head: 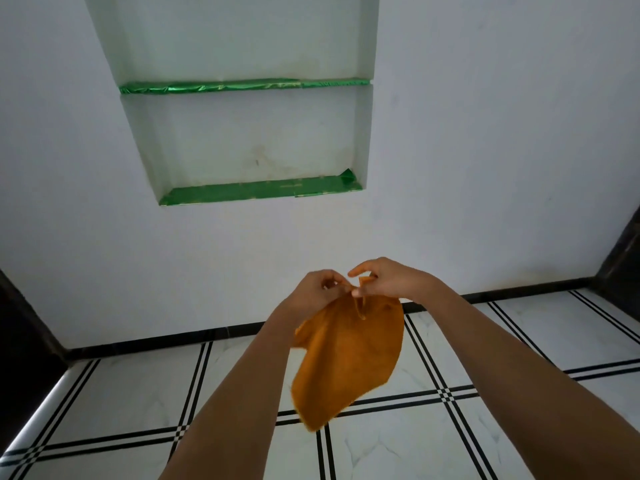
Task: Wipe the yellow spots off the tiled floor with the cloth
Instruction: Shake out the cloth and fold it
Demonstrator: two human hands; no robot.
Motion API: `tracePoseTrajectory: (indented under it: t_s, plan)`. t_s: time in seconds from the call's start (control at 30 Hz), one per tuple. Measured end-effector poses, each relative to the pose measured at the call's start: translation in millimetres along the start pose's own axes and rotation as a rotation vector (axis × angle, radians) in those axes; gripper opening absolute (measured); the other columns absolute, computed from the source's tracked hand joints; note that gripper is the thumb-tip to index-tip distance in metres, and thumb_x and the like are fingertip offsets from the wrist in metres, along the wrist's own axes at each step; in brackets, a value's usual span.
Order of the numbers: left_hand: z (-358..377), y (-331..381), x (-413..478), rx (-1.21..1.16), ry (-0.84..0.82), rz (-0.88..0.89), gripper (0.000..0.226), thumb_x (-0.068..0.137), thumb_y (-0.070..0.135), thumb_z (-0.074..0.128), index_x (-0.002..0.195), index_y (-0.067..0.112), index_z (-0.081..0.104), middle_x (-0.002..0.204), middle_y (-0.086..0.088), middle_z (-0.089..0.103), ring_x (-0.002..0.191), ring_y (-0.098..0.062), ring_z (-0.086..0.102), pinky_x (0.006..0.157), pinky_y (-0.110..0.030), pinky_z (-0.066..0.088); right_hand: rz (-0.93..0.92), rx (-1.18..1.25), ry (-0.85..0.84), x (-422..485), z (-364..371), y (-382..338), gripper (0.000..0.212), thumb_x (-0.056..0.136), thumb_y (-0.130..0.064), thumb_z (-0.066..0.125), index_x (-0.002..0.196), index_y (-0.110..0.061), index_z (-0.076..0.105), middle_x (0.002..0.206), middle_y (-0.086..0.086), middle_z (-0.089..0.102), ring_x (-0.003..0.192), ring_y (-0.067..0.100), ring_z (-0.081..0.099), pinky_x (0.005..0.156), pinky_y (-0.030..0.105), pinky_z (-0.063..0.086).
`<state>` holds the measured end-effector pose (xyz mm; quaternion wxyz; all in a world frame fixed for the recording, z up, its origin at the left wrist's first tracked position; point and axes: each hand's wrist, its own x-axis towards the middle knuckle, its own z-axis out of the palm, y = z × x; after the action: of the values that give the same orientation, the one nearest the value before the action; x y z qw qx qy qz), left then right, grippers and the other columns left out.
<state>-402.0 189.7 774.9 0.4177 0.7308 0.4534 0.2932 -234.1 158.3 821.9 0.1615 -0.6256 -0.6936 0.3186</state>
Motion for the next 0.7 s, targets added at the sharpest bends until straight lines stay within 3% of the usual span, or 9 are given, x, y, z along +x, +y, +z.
tracePoseTrajectory:
  t_s: [0.13, 0.3, 0.53, 0.63, 0.7]
  plan:
    - [-5.4, 19.4, 5.0, 0.023, 0.000, 0.037, 0.011, 0.086, 0.027, 0.064, 0.093, 0.018, 0.064, 0.088, 0.001, 0.063, 0.084, -0.014, 0.058, 0.070, -0.020, 0.047, -0.018, -0.015, 0.063, -2.4, 3.4, 3.1, 0.019, 0.088, -0.021, 0.061, 0.097, -0.006, 0.068, 0.085, 0.004, 0.061, 0.088, 0.025, 0.059, 0.072, 0.024, 0.043]
    - [-21.1, -3.5, -5.4, 0.136, -0.107, -0.092, 0.025, 0.081, 0.037, 0.067, 0.096, 0.018, 0.060, 0.099, -0.002, 0.063, 0.094, -0.020, 0.059, 0.082, -0.031, 0.049, -0.025, 0.106, 0.156, -9.1, -6.4, 1.6, 0.022, 0.089, -0.019, 0.061, 0.106, -0.006, 0.067, 0.106, 0.011, 0.065, 0.100, 0.026, 0.060, 0.088, 0.033, 0.047]
    - [-32.7, -19.3, -10.9, 0.075, -0.054, -0.140, 0.017, 0.087, 0.028, 0.062, 0.099, 0.016, 0.059, 0.100, 0.000, 0.062, 0.096, -0.017, 0.058, 0.090, -0.034, 0.048, 0.059, 0.313, 0.271, -16.9, -21.4, 6.7, 0.019, 0.090, -0.022, 0.058, 0.105, -0.010, 0.064, 0.104, 0.008, 0.061, 0.097, 0.023, 0.056, 0.084, 0.033, 0.046]
    - [-24.2, -17.8, -9.5, 0.030, 0.022, -0.187, 0.017, 0.091, 0.030, 0.057, 0.103, 0.019, 0.056, 0.105, -0.002, 0.056, 0.098, -0.022, 0.056, 0.076, -0.028, 0.052, 0.104, 0.357, 0.333, -13.6, -20.6, 10.4, 0.024, 0.091, -0.023, 0.058, 0.111, -0.009, 0.062, 0.108, 0.009, 0.061, 0.104, 0.027, 0.056, 0.091, 0.038, 0.047]
    - [-17.1, -13.4, -6.0, -0.082, 0.117, -0.199, 0.015, 0.092, 0.029, 0.055, 0.103, 0.020, 0.055, 0.102, -0.004, 0.057, 0.090, -0.021, 0.056, 0.063, -0.024, 0.053, 0.126, 0.381, 0.408, -9.6, -16.9, 12.3, 0.029, 0.090, -0.021, 0.059, 0.116, -0.007, 0.061, 0.115, 0.013, 0.062, 0.110, 0.030, 0.057, 0.097, 0.042, 0.047]
